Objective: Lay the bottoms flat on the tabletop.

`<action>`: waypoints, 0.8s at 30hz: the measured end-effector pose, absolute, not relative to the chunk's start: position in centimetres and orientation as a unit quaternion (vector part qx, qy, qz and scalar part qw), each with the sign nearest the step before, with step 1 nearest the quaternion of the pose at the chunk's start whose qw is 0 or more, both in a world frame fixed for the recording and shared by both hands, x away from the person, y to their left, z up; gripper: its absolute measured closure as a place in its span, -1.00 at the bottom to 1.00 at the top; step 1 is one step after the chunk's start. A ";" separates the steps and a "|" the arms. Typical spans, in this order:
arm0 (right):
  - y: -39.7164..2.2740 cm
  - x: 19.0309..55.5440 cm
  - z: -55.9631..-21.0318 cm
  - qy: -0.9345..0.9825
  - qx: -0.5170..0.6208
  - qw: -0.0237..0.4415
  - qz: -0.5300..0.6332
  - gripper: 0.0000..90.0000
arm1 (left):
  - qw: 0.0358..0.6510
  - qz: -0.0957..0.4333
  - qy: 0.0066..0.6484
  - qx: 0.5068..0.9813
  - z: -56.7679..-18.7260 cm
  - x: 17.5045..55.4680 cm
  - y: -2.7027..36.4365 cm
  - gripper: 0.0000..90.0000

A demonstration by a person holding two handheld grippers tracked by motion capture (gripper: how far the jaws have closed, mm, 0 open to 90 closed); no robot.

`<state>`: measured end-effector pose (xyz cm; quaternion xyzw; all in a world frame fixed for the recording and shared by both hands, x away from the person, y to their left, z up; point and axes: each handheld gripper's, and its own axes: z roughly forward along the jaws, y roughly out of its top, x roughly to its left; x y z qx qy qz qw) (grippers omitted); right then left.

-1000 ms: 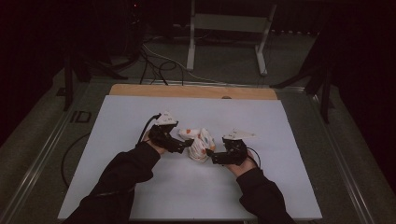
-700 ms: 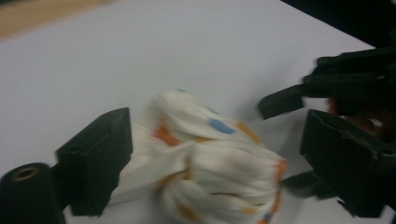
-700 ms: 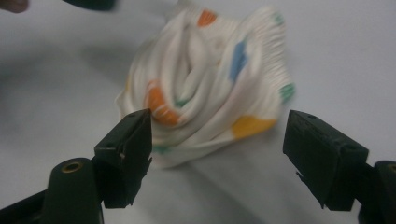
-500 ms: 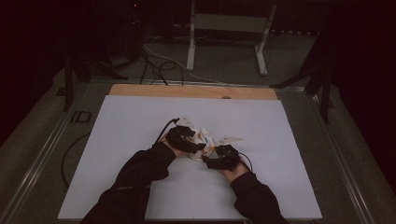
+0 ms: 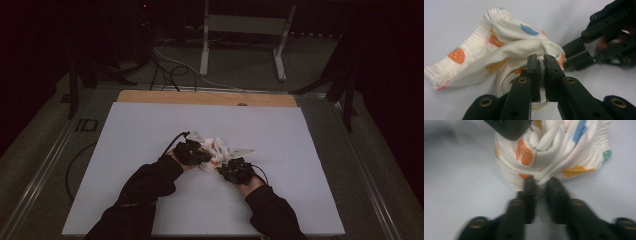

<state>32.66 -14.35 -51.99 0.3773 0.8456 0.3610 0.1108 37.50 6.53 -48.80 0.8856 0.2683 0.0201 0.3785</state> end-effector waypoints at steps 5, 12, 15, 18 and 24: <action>-14.6 32.6 -51.7 0.848 0.367 0.119 0.364 0.98 | 0.381 0.026 0.277 0.882 -48.6 37.2 7.5 0.92; -15.2 32.6 -50.9 0.850 0.360 0.129 0.363 0.99 | 0.388 0.039 0.290 0.874 -48.0 36.3 9.4 0.92; -15.7 32.4 -50.8 0.848 0.361 0.130 0.365 0.99 | 0.391 0.044 0.297 0.870 -47.7 35.7 10.5 0.92; -16.4 32.1 -50.6 0.848 0.362 0.134 0.363 0.99 | 0.391 0.048 0.310 0.865 -47.5 35.0 11.7 0.92; -18.4 31.4 -50.3 0.847 0.369 0.133 0.358 0.99 | 0.388 0.057 0.332 0.858 -47.4 33.4 14.1 0.92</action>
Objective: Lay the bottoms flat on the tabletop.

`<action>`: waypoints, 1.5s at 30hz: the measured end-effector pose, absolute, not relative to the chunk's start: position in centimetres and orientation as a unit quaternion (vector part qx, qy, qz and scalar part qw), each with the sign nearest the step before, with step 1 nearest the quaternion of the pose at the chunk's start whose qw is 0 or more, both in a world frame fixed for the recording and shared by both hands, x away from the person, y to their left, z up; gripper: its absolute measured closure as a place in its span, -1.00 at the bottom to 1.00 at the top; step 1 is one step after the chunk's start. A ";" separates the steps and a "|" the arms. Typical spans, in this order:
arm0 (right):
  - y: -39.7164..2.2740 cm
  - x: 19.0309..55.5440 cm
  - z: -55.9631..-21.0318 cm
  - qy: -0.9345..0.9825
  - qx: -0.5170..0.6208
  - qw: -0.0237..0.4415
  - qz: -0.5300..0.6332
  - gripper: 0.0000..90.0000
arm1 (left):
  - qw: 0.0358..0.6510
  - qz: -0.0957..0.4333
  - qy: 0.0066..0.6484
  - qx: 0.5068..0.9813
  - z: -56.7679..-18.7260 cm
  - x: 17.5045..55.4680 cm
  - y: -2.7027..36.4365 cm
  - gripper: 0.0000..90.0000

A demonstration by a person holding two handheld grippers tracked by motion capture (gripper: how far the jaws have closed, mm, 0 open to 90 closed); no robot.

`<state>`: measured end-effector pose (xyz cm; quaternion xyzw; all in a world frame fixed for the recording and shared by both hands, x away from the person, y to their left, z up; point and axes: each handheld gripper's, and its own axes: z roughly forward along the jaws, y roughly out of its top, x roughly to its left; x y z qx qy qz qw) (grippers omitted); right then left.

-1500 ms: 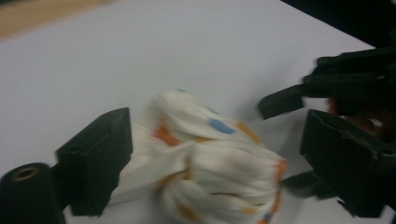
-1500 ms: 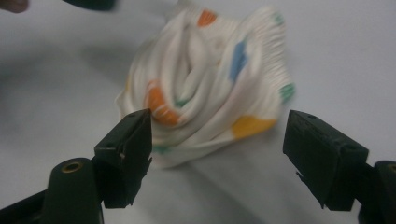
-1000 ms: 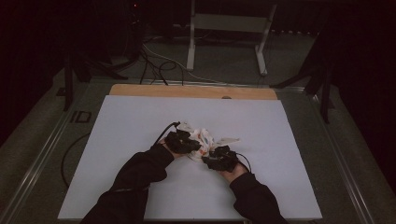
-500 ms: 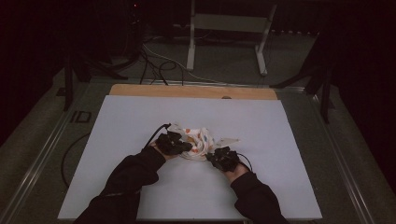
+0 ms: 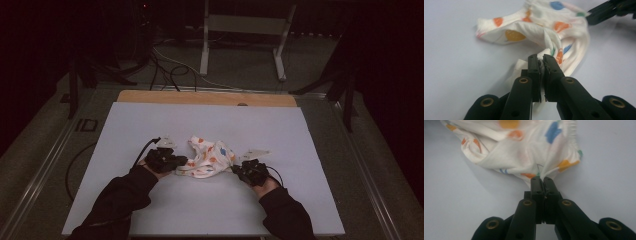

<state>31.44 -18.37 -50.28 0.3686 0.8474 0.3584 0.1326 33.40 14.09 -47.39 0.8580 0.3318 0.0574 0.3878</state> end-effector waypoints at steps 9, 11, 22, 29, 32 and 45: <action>-19.9 30.5 -50.1 0.850 0.368 0.127 0.356 0.99 | 0.370 0.065 0.333 0.865 -47.9 30.6 15.1 0.92; -20.0 30.2 -50.1 0.854 0.364 0.128 0.350 0.99 | 0.368 0.062 0.338 0.864 -48.4 29.3 15.5 0.92; -20.7 30.6 -50.3 0.855 0.370 0.139 0.336 0.99 | 0.387 0.030 0.336 0.858 -49.2 26.0 15.6 0.91; -20.7 29.8 -50.5 0.858 0.364 0.129 0.337 0.99 | 0.386 0.015 0.341 0.857 -49.5 25.4 15.7 0.91; -20.8 29.5 -50.5 0.859 0.363 0.125 0.338 0.99 | 0.383 0.012 0.340 0.859 -49.6 25.1 15.7 0.91; -21.3 27.2 -50.3 0.861 0.358 0.113 0.345 0.96 | 0.377 0.003 0.334 0.864 -49.4 24.2 16.0 0.89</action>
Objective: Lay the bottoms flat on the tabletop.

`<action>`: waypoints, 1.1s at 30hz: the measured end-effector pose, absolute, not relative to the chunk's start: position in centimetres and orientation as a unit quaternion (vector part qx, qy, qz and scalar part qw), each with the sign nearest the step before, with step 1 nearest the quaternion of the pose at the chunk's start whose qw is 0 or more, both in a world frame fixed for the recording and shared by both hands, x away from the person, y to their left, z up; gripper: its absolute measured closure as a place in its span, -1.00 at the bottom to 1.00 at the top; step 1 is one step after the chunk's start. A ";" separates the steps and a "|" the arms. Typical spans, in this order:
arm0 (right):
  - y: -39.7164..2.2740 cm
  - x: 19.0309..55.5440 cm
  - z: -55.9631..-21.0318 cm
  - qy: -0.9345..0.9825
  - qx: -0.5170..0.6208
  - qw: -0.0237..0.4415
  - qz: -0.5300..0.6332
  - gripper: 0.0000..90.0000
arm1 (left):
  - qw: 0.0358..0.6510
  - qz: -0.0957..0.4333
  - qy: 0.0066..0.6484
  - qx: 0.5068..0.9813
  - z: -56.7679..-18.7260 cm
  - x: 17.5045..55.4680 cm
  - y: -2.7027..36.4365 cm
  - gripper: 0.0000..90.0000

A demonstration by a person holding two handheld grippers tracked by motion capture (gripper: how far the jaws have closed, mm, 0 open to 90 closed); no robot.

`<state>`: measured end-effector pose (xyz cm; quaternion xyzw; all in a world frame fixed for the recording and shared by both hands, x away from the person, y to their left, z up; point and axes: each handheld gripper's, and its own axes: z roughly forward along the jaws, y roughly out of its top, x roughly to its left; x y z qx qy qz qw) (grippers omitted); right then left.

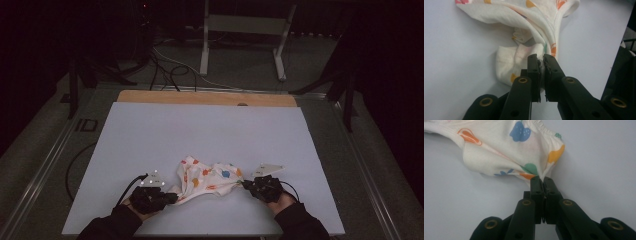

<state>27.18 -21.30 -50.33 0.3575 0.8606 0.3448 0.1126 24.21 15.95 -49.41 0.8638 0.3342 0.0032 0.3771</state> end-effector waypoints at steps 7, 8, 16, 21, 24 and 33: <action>-22.0 27.3 -48.6 0.845 0.362 0.123 0.375 0.50 | 0.393 0.023 0.344 0.852 -47.8 24.7 16.4 0.36; -22.2 27.4 -48.2 0.840 0.365 0.122 0.383 0.40 | 0.395 0.028 0.347 0.850 -47.4 25.0 16.5 0.27; -22.4 29.4 -46.2 0.815 0.381 0.119 0.421 -0.14 | 0.403 0.050 0.342 0.848 -45.2 27.9 15.9 -0.09; -21.6 31.0 -45.9 0.810 0.389 0.122 0.422 -0.10 | 0.399 0.057 0.351 0.845 -45.3 30.5 15.1 -0.09; -21.0 31.5 -46.1 0.811 0.390 0.120 0.420 -0.05 | 0.393 0.054 0.358 0.845 -46.0 32.1 14.5 -0.09; -18.5 33.8 -49.3 0.842 0.391 0.091 0.360 0.22 | 0.348 0.039 0.393 0.850 -49.9 35.1 13.3 -0.06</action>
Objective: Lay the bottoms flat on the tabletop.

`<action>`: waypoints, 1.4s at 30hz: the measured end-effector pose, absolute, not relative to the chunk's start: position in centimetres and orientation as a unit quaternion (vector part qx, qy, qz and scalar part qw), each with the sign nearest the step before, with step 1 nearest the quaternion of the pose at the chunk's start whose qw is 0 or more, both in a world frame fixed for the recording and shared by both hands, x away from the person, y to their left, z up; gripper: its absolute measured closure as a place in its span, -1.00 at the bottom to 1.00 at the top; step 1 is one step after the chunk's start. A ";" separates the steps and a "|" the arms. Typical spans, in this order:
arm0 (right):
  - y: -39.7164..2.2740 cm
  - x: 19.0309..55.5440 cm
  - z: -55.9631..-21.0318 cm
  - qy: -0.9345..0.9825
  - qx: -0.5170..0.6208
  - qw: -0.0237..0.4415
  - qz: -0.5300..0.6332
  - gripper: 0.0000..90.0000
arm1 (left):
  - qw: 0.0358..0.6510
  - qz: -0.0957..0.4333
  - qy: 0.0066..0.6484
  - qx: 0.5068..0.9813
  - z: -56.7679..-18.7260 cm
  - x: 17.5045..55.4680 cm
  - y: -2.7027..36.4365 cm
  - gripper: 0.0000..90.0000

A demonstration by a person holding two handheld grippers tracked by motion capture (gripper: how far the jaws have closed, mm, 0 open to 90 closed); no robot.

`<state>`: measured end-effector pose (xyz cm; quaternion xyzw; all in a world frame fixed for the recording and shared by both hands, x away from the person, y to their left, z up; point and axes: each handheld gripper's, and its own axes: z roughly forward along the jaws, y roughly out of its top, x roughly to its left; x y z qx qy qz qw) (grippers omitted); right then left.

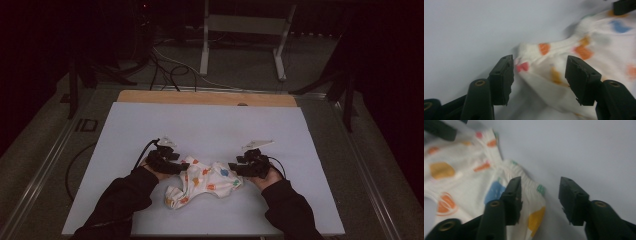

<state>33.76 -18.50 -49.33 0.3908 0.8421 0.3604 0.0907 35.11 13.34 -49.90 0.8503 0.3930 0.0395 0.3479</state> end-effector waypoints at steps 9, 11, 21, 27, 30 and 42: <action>-18.2 32.8 -50.9 0.877 0.360 0.087 0.307 0.91 | 0.323 0.037 0.387 0.863 -51.0 34.9 13.4 0.43; -18.2 32.6 -50.8 0.877 0.360 0.094 0.305 0.97 | 0.320 0.032 0.380 0.868 -51.0 34.8 13.2 0.73; -19.2 33.0 -49.2 0.859 0.365 0.126 0.335 0.98 | 0.324 0.049 0.379 0.865 -50.8 34.8 13.2 1.00; -19.6 33.5 -48.4 0.849 0.370 0.135 0.352 0.98 | 0.343 0.074 0.384 0.854 -49.4 35.1 13.7 1.00; -19.8 34.2 -47.8 0.841 0.374 0.146 0.364 0.98 | 0.357 0.083 0.387 0.846 -48.6 35.5 14.1 1.00; -19.8 38.5 -46.1 0.812 0.400 0.158 0.394 0.98 | 0.378 0.140 0.399 0.824 -46.7 38.1 14.9 1.00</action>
